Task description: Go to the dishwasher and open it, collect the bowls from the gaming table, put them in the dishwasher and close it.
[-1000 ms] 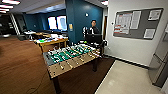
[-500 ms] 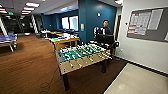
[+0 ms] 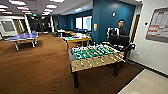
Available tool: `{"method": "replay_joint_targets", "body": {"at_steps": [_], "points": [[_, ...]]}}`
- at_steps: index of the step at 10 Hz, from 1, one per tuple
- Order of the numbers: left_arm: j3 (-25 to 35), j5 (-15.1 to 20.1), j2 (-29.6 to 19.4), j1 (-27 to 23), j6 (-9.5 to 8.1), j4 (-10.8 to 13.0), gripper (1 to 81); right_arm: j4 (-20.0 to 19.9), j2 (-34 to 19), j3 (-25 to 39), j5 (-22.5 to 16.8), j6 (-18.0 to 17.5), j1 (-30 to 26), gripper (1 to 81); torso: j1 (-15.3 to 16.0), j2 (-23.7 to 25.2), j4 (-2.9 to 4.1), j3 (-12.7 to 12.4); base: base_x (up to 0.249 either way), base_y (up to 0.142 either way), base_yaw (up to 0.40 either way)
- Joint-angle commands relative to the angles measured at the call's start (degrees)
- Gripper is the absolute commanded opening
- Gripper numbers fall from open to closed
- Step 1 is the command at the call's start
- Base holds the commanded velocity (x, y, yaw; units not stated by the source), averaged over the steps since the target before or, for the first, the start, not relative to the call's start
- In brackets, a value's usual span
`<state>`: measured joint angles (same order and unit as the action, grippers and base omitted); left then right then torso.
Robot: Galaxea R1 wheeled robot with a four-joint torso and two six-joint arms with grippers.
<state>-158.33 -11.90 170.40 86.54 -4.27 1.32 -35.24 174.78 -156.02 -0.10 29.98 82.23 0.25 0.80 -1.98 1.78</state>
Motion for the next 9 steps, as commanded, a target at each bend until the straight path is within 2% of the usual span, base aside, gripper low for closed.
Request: {"method": "replay_joint_targets", "body": {"at_steps": [1,9], "points": [[-0.5,2.5,-0.8,-2.8,0.04,-1.0,81.1,-0.1,0.7,0.0,-3.9,-0.2,-3.8,81.1,0.0,0.0,0.00,0.0,0.000,0.000,0.347],[-0.5,2.9,-0.9,-2.8,-0.04,-1.5,81.1,0.0,0.7,0.0,-3.9,-0.2,-3.8,81.1,0.0,0.0,0.00,0.0,0.000,0.000,0.347]]}}
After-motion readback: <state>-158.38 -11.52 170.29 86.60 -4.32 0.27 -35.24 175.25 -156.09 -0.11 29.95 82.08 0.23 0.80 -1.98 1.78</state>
